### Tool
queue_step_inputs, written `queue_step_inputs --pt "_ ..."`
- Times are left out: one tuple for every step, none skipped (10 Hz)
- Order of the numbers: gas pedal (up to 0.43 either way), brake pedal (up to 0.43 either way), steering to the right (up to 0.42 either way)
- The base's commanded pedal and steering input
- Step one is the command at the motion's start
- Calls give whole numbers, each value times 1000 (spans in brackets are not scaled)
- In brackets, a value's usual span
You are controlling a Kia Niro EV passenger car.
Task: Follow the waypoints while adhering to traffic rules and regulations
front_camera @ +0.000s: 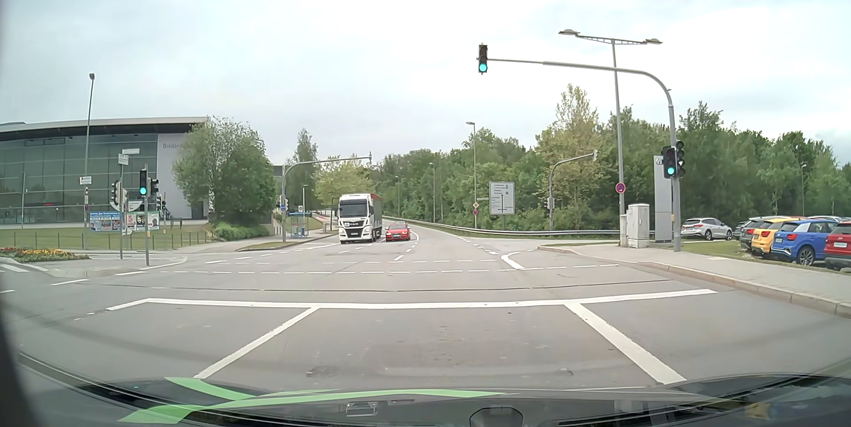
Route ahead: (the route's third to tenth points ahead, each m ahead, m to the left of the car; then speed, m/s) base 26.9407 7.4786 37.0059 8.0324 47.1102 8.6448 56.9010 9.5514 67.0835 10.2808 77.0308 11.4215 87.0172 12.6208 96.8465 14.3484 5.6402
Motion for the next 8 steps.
queue_step_inputs --pt "87 0 4" --pt "87 0 4" --pt "98 0 4" --pt "98 0 4" --pt "118 0 4" --pt "138 0 4" --pt "138 0 4" --pt "138 0 4"
